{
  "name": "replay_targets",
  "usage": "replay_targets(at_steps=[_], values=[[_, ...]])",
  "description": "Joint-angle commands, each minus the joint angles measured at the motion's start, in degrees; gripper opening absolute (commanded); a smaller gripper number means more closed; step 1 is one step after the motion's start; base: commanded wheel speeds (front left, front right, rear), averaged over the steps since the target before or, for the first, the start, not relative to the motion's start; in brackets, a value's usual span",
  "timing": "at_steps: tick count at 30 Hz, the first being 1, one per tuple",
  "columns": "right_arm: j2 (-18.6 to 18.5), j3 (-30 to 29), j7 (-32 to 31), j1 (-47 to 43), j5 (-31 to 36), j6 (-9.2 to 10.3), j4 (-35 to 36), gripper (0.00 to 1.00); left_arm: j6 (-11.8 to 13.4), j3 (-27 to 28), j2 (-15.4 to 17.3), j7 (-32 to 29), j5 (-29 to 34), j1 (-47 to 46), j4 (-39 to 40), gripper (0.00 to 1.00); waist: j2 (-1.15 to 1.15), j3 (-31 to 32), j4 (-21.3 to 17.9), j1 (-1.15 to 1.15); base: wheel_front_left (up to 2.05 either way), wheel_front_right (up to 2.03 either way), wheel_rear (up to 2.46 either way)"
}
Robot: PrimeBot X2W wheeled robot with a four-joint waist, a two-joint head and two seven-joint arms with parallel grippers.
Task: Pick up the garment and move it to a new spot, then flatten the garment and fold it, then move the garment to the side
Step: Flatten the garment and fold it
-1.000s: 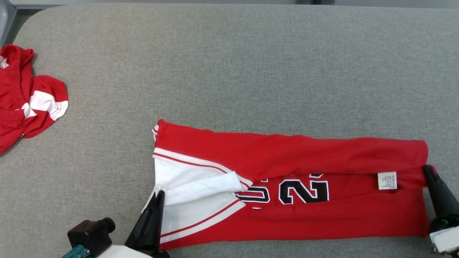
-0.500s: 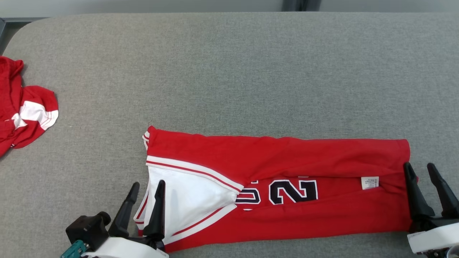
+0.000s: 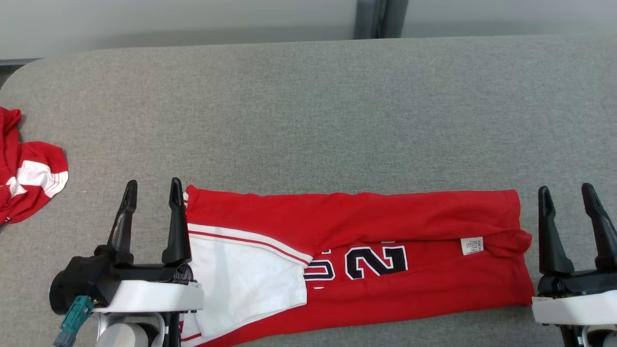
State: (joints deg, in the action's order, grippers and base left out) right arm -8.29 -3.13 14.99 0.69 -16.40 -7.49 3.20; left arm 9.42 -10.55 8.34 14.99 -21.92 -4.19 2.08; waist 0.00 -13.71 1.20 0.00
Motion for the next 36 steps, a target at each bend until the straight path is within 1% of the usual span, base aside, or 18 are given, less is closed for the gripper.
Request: replay_targets(at_steps=[1, 4, 10, 17, 21, 24, 27, 32, 36], values=[[0.03, 0.07, 0.26, -0.30, 1.12, -0.01, -0.17, 1.00, -0.24, 0.93, -0.14, 0.21, 1.23, -0.50, -0.35, 1.00, 0.00, 0.64, -0.64, 0.00, 0.00, 0.00, 0.00], [0.58, 0.49, 0.26, -0.60, 2.18, -0.01, -1.15, 1.00, -0.97, 2.86, -0.89, 0.22, 3.73, 0.06, -1.26, 1.00, 0.00, 1.02, -0.92, 0.00, 0.00, 0.00, 0.00], [1.18, 0.92, 0.27, -0.44, 2.69, -0.01, -2.78, 1.00, -2.52, 4.81, -2.05, 0.23, 7.30, 0.98, -3.47, 1.00, 0.00, 1.01, -1.08, 0.00, 0.00, 0.00, 0.00], [1.52, 1.40, 0.27, 1.36, 2.39, -0.01, -4.19, 1.00, -4.25, 5.94, -3.30, 0.24, 8.84, 0.33, -4.86, 1.00, 0.00, 0.26, -0.97, 0.00, 0.00, 0.00, 0.00], [0.78, 0.47, 0.27, 2.16, 2.06, -0.01, -6.15, 1.00, -5.10, 6.40, -3.85, 0.24, 9.49, -0.51, -5.48, 1.00, 0.00, -0.25, -0.44, 0.00, 0.00, 0.00, 0.00], [0.22, -1.09, 0.27, 2.82, 1.77, -0.01, -10.34, 1.00, -5.72, 6.53, -4.19, 0.24, 9.99, -1.41, -5.90, 1.00, 0.00, -0.82, 0.06, 0.00, 0.00, 0.00, 0.00], [-0.21, -1.55, 0.27, 3.76, 1.26, -0.01, -16.36, 1.00, -6.24, 6.41, -4.46, 0.18, 10.52, -2.04, -6.23, 1.00, 0.00, -1.46, 0.75, 0.00, 0.00, 0.00, 0.00], [-0.03, 0.26, 0.27, 4.74, -0.93, -0.01, -24.95, 1.00, -6.83, 6.17, -4.86, 0.18, 10.57, -2.66, -6.83, 1.00, 0.00, -2.10, 1.65, 0.00, 0.00, 0.00, 0.00], [0.30, 2.45, 0.22, 5.27, -2.66, -0.01, -28.96, 1.00, -7.01, 6.05, -5.06, 0.18, 10.27, -2.93, -7.17, 1.00, 0.00, -2.28, 1.83, 0.00, 0.00, 0.00, 0.00]])
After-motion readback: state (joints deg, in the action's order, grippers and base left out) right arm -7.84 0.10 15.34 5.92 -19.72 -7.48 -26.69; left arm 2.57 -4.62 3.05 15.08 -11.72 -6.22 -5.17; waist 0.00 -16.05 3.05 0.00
